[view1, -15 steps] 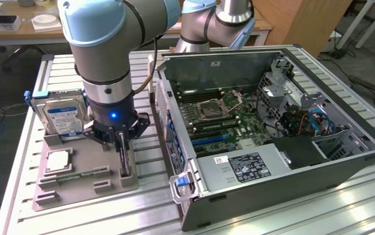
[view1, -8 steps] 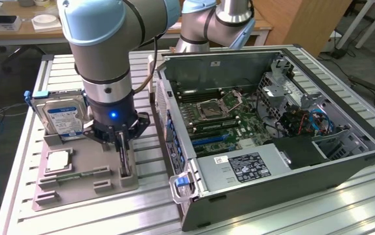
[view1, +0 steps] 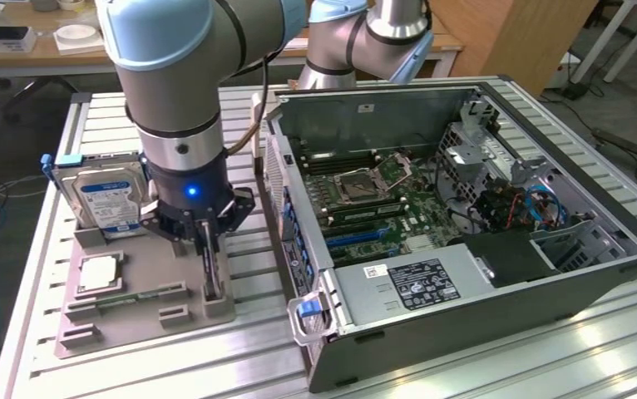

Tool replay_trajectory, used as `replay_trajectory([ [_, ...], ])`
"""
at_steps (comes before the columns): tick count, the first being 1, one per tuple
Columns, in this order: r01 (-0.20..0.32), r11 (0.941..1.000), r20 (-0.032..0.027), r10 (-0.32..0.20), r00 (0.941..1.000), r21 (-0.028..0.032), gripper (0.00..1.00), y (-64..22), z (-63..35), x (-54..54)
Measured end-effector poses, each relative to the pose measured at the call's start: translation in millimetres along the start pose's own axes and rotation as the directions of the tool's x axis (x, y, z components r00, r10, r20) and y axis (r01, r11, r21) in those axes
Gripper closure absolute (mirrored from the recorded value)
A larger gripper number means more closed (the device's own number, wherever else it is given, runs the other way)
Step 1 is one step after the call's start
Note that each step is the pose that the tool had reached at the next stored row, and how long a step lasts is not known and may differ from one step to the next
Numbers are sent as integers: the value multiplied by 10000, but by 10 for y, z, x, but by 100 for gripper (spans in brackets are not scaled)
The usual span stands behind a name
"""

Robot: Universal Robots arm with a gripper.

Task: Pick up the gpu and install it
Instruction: 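Pick up the gpu and move the gpu toward the slot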

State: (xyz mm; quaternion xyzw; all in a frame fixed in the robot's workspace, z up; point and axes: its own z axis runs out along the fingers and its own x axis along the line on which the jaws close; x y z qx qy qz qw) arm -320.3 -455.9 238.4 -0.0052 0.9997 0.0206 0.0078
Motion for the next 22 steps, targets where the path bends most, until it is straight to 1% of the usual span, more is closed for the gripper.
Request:
replay_trajectory([
  [8, 0, 10000, 0, 0, 10000, -3, 74, 3, -76, -1],
  [22, -1, 10000, 0, 1, 10000, -49, 74, 8, -210, -3],
])
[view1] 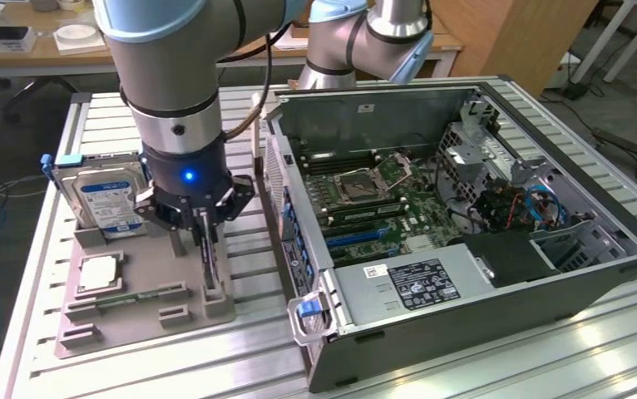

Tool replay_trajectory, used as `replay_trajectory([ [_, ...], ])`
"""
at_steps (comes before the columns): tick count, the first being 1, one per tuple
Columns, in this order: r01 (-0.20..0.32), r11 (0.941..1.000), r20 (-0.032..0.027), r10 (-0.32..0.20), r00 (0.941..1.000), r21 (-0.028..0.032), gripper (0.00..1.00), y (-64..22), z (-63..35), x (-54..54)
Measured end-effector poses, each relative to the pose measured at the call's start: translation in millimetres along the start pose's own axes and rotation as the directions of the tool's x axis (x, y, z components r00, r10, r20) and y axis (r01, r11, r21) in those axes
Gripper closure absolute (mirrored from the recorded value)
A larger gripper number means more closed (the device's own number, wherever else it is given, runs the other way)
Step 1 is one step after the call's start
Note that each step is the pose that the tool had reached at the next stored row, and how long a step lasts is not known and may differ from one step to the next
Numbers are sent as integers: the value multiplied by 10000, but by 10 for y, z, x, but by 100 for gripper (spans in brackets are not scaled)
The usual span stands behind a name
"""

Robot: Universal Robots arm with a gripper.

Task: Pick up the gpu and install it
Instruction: 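Pick up the gpu and move the gpu toward the slot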

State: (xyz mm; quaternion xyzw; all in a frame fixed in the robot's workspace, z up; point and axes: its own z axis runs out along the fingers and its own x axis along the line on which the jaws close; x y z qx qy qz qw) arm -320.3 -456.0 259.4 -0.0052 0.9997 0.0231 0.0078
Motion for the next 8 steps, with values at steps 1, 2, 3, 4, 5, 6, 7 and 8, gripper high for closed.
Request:
replay_trajectory([
  [1, 0, 10000, 0, 0, 10000, -3, 74, 1, -9, 0],
  [2, 0, 10000, 0, 0, 10000, -9, 74, 1, -19, 0],
  [3, 0, 10000, 0, 0, 10000, -13, 74, 1, -30, 0],
  [4, -1, 10000, 0, 1, 10000, -15, 74, 2, -44, -1],
  [5, -1, 10000, 0, 1, 10000, -17, 74, 3, -60, -1],
  [6, -1, 10000, 0, 1, 10000, -19, 74, 4, -78, -1],
  [7, 0, 10000, 0, 0, 10000, -19, 74, 4, -94, -2],
  [8, 0, 10000, 1, 0, 10000, -20, 74, 5, -108, -2],
])
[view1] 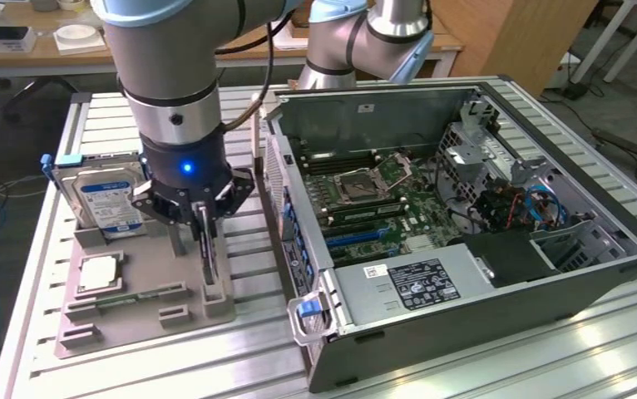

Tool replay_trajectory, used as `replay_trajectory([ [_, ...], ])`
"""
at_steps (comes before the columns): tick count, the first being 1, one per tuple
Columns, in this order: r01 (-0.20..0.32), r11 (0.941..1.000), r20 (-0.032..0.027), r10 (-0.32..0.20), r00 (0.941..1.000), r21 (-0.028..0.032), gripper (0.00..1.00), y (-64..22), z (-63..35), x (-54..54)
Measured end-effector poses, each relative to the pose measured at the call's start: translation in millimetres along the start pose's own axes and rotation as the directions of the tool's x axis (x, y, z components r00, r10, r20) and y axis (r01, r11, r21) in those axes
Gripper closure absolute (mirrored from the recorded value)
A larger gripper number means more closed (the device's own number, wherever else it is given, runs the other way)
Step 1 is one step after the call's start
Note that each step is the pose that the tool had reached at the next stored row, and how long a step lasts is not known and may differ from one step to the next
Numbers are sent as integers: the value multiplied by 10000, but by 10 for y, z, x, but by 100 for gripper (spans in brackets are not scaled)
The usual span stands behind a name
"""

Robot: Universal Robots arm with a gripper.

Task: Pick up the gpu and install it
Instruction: 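Pick up the gpu and move the gpu toward the slot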

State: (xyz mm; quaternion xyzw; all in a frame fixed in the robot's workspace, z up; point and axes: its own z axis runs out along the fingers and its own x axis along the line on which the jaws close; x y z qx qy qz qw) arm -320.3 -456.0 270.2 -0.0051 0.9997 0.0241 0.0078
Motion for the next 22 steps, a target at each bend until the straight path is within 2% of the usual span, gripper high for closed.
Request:
replay_trajectory([
  [10, -1, 10000, 0, 1, 10000, -97, 74, 5, -120, -2],
  [22, -2, 9999, 1, 2, 10000, -167, 74, 12, -264, -4],
])
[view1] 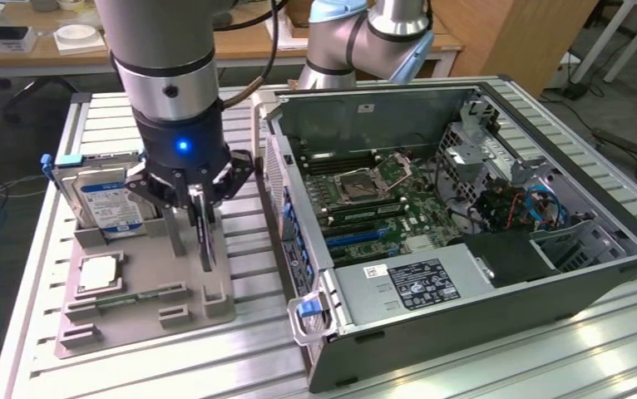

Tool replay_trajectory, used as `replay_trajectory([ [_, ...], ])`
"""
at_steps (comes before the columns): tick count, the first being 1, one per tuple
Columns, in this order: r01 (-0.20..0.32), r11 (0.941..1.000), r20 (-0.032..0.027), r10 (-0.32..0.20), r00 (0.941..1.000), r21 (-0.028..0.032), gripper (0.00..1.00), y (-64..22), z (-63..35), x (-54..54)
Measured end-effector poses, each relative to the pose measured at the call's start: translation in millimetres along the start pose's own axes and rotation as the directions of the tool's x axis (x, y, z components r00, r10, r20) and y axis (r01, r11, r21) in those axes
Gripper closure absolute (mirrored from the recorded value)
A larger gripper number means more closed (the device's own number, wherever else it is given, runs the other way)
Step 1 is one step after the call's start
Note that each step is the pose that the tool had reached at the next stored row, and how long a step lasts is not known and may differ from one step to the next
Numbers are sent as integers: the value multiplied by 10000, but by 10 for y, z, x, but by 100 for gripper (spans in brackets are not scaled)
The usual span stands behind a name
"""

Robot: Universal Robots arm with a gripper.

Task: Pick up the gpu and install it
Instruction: 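Pick up the gpu and move the gpu toward the slot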

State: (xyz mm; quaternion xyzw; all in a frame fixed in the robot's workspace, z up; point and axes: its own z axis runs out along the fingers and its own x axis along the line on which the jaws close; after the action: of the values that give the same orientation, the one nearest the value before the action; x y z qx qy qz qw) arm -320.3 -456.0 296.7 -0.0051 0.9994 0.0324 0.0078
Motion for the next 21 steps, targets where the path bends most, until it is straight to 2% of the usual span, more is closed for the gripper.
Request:
replay_trajectory([
  [10, -1, 10000, 1, 1, 10000, -30, 74, 9, -133, -2],
  [15, -2, 10000, 1, 2, 10000, -80, 74, 12, -186, -3],
  [21, -2, 9999, 1, 2, 10000, -103, 74, 16, -259, -4],
])
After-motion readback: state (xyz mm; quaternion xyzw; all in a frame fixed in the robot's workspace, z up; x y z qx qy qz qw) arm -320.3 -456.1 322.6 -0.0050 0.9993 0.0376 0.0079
